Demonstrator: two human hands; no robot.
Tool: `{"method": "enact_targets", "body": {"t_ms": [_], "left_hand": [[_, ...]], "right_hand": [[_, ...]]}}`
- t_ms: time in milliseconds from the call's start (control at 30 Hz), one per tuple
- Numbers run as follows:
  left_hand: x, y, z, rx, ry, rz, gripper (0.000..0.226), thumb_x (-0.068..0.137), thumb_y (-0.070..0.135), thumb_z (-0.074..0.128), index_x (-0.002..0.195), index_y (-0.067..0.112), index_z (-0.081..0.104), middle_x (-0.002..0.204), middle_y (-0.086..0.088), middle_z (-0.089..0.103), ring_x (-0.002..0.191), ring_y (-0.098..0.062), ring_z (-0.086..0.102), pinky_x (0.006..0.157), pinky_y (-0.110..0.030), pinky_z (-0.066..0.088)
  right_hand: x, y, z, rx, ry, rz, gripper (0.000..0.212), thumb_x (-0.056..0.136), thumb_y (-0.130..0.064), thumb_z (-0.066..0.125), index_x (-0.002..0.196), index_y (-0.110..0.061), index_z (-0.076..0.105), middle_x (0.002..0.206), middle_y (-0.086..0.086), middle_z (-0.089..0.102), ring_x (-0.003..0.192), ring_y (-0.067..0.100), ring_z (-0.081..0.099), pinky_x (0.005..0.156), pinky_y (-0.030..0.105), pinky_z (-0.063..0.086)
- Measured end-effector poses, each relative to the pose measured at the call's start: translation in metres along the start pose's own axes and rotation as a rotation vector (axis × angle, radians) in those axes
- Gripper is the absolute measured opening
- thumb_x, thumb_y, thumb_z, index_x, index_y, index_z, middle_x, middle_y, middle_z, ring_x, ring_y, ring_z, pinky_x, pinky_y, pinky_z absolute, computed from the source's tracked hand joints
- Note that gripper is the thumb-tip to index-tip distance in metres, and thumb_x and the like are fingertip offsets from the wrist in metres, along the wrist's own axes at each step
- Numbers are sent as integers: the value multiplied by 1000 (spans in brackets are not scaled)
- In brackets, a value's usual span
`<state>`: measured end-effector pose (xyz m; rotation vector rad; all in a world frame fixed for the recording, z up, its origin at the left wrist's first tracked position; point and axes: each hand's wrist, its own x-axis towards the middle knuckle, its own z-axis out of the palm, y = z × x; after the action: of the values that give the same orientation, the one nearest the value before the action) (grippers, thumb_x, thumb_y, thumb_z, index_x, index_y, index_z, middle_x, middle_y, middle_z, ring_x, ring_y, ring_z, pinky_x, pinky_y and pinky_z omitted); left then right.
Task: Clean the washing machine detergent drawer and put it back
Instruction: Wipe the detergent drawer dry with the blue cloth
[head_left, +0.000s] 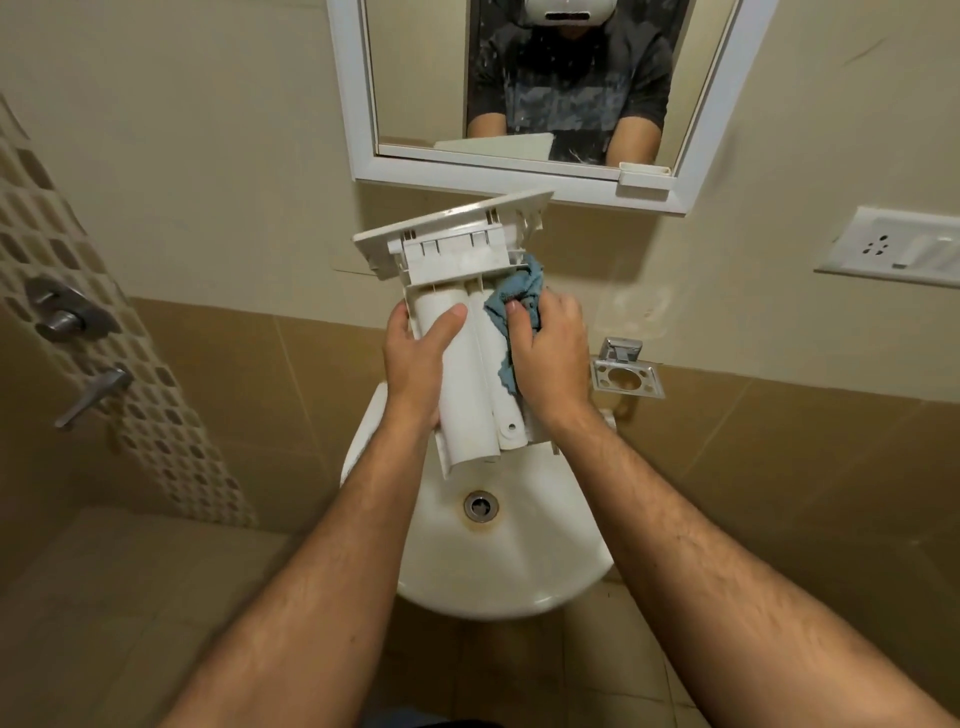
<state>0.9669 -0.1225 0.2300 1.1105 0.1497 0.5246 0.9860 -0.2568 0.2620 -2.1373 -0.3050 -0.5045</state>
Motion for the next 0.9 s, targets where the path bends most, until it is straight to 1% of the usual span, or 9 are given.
{"method": "enact_targets", "body": {"t_ms": [167, 367, 500, 567, 633, 700, 767, 833, 900], "left_hand": [[2, 5, -10, -74, 70, 4, 42, 77, 25, 79, 114, 14, 61, 100, -6, 75, 91, -27, 73, 70, -36, 58], [1, 1, -24, -118, 129, -57, 40, 76, 25, 79, 112, 18, 64, 96, -4, 76, 87, -24, 74, 67, -35, 58], [1, -1, -26, -73, 194, -70, 42, 77, 28, 80, 113, 18, 64, 100, -5, 76, 90, -24, 74, 71, -38, 59], [0, -2, -26, -48, 240, -63, 44, 76, 32, 80, 114, 16, 63, 104, -6, 75, 93, -25, 73, 77, -42, 60], [-1, -3, -25, -33, 273, -51, 45, 76, 39, 80, 111, 16, 62, 104, -6, 75, 95, -25, 73, 84, -47, 59], [-4, -5, -19, 3, 305, -42, 53, 74, 53, 74, 110, 16, 63, 104, -7, 74, 98, -25, 71, 90, -51, 56], [-8, -5, -10, 49, 338, -47, 67, 72, 72, 60, 107, 16, 63, 104, -7, 72, 98, -24, 69, 93, -53, 54], [-12, -3, 0, 44, 354, -82, 76, 70, 84, 43, 108, 21, 62, 108, -5, 69, 101, -22, 66, 93, -54, 53], [-13, 0, 7, -8, 345, -143, 94, 67, 90, 31, 128, 23, 57, 128, -4, 64, 118, -24, 61, 101, -50, 49]], "right_hand": [[-33, 21, 7, -7, -43, -5, 18, 97, -36, 49, 93, -19, 55, 94, -2, 47, 92, 16, 47, 64, 21, 30], [-73, 50, 10, 47, -101, -2, 26, 92, -38, 45, 98, -16, 57, 98, -1, 48, 93, 16, 49, 73, 26, 37], [-77, 64, 1, -2, -166, -36, 18, 92, -36, 49, 85, -20, 52, 89, -2, 48, 82, 12, 48, 68, 26, 35], [-71, 65, -6, -11, -141, -48, 14, 89, -32, 52, 80, -22, 51, 84, -3, 51, 74, 7, 48, 65, 24, 34], [-58, 55, -13, 41, -74, -28, 10, 85, -32, 54, 90, -23, 53, 88, -4, 55, 77, 2, 51, 63, 22, 37], [-40, 34, -16, 93, -1, -18, 24, 84, -34, 58, 102, -27, 46, 98, -4, 54, 84, -1, 52, 63, 15, 38], [-22, 9, -13, 101, 50, -74, 27, 83, -39, 62, 98, -30, 41, 101, -4, 46, 87, -9, 47, 61, 8, 38], [-10, -14, -6, 85, 59, -162, 23, 84, -40, 66, 91, -28, 48, 101, -6, 43, 88, -8, 46, 67, 5, 40], [-5, -25, 4, -6, 64, -210, 16, 84, -37, 69, 90, -25, 61, 103, -5, 47, 92, 3, 46, 76, 12, 43]]}}
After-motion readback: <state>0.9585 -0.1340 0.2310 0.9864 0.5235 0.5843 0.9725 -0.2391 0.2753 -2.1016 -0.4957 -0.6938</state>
